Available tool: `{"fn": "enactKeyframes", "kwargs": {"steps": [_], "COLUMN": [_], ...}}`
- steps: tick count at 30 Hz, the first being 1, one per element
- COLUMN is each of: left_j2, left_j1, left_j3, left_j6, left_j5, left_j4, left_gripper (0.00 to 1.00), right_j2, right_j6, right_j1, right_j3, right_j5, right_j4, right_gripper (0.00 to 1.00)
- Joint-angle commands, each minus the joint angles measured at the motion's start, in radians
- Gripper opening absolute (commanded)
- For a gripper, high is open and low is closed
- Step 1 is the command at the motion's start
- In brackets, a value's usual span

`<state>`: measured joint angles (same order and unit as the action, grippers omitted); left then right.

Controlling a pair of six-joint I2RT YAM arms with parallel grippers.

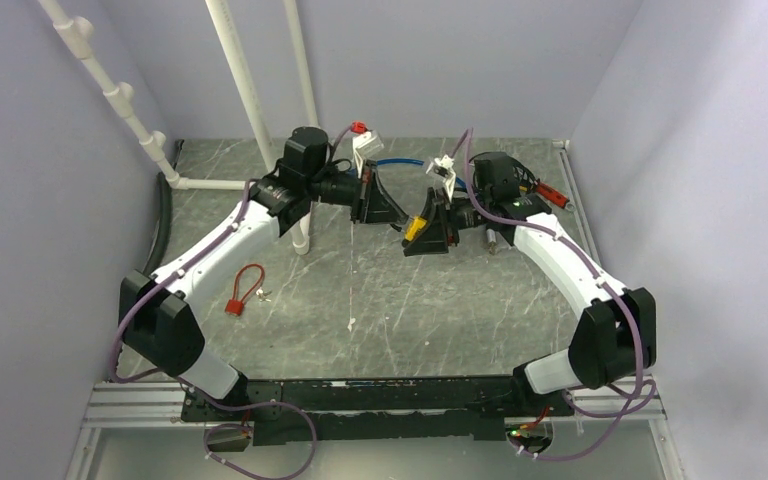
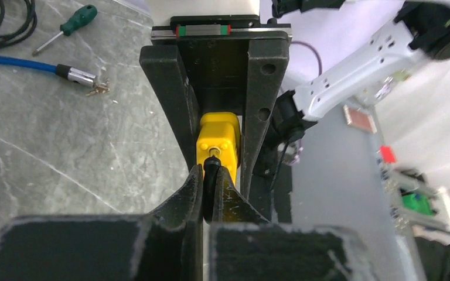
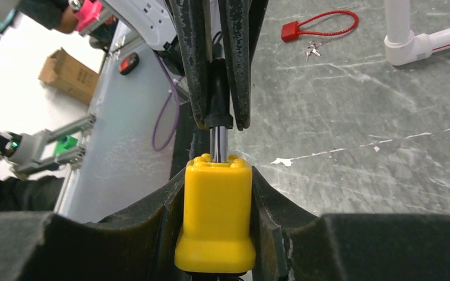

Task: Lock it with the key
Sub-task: Lock the lock.

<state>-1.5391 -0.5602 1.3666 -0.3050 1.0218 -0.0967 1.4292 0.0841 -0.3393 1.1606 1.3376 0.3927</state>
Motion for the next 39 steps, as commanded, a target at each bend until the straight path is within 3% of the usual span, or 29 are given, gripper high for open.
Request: {"fn": "enactKeyframes", "kwargs": {"steps": [1,5,12,14,19,24,36,39], "left_j2": [0.014,0.022,0.057,0.068,0.077,0.072,0.061,0.064], "left_j1": [-0.102,-0.095,-0.031,-0.024,-0.024,-0.024,-0.056,-0.055], "left_j3": [0.071,0.108,0.173,0.189,0.183,0.153,0.091,0.077], "left_j6": [0.259,0.35,0.432,0.482,0.562,0.533,0.522,0.505], "left_j5": [0.049,0.059,0.101,0.076,-0.013,-0.019,-0.022,-0.013], "left_j4": [-0.342,-0.425,-0.516,-0.565,-0.592,-0.532,-0.526,-0.512], "left_gripper": [0.12,0.43,0.67,0.69,0.61,0.55,0.53,0.24], "right_j2": [-0.066,-0.074,-0.083,-0.087,-0.108,-0.126,-0.116,-0.11], "right_j6": [0.214,0.267,0.395,0.415,0.374,0.293,0.285,0.282], "right_j1": [-0.01,-0.013,-0.025,-0.027,-0.048,-0.07,-0.087,-0.087], "right_j3": [0.094,0.069,0.01,-0.007,-0.04,-0.07,-0.042,-0.036], "right_j5": [-0.071,-0.063,-0.08,-0.079,-0.058,-0.047,-0.058,-0.053], "right_j4": [0.015,0.058,0.167,0.178,0.133,0.053,0.059,0.061], "right_gripper": [0.0,0.0,0.0,0.0,0.0,0.0,0.0,0.0]}}
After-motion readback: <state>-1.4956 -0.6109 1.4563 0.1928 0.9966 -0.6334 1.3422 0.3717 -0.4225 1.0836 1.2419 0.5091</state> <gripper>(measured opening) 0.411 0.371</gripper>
